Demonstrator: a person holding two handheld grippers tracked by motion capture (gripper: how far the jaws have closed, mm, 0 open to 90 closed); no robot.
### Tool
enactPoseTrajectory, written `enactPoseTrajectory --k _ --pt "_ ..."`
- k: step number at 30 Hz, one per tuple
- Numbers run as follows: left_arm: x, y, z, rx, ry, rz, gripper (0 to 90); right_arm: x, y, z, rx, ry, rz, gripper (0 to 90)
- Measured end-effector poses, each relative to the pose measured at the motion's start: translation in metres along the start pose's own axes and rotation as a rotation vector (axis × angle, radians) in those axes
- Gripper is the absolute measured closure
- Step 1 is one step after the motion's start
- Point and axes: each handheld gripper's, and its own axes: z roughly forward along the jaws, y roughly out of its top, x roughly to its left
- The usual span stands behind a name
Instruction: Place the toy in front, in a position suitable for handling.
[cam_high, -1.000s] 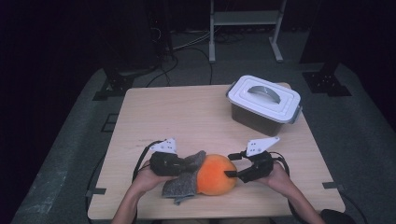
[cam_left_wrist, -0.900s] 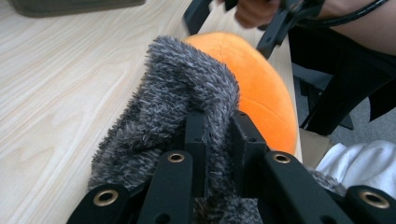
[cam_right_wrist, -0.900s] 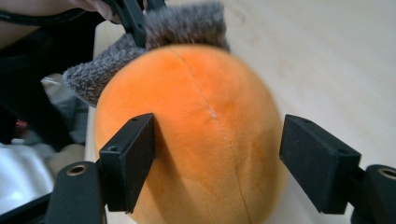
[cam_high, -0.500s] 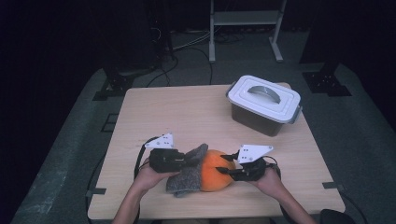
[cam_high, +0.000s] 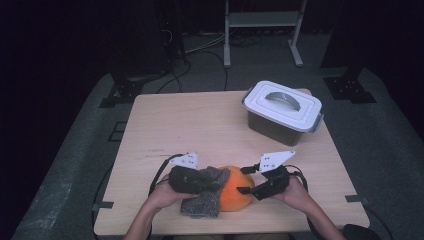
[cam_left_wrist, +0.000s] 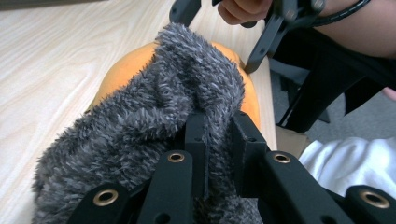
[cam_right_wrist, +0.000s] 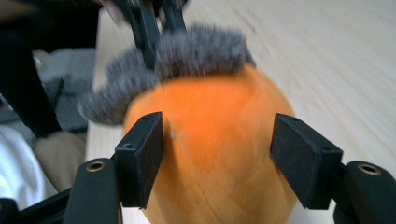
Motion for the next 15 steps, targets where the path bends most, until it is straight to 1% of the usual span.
enactPoseTrajectory --k 1,3,4,7,8,9,10,12,14,15 --pt "0.001 -0.001 -0.001 0.003 0.009 0.000 79.0 0.000 -0.002 0.003 0.018 -0.005 0.004 35.4" --pt "0.005 -0.003 -0.005 0.003 0.015 -0.007 79.0 0.001 -0.006 0.006 0.020 -0.001 0.003 39.2" --pt "0.006 -0.005 -0.006 0.002 0.020 -0.015 79.0 0.002 -0.006 0.006 0.024 -0.005 -0.006 40.1" --pt "0.011 -0.012 -0.012 0.029 0.048 -0.027 78.0 0.000 -0.008 0.005 0.029 -0.003 0.010 40.0" --pt "0.012 -0.014 -0.013 0.041 0.061 -0.027 77.9 0.000 -0.009 0.004 0.027 -0.003 0.014 39.9" --pt "0.014 -0.017 -0.015 0.058 0.082 -0.033 77.9 -0.001 -0.010 0.003 0.028 -0.002 0.015 39.9" --pt "0.015 -0.018 -0.016 0.057 0.086 -0.044 78.0 -0.001 -0.011 0.002 0.027 -0.002 0.021 39.8" --pt "0.017 -0.020 -0.016 0.039 0.071 -0.061 78.2 -0.002 -0.013 0.000 0.026 -0.002 0.029 39.7" --pt "0.017 -0.018 -0.016 0.019 0.056 -0.053 79.4 -0.001 -0.013 0.001 0.028 -0.009 0.034 39.7" --pt "0.015 -0.015 -0.015 -0.001 0.047 -0.047 79.8 0.000 -0.012 0.001 0.031 -0.012 0.033 39.8"
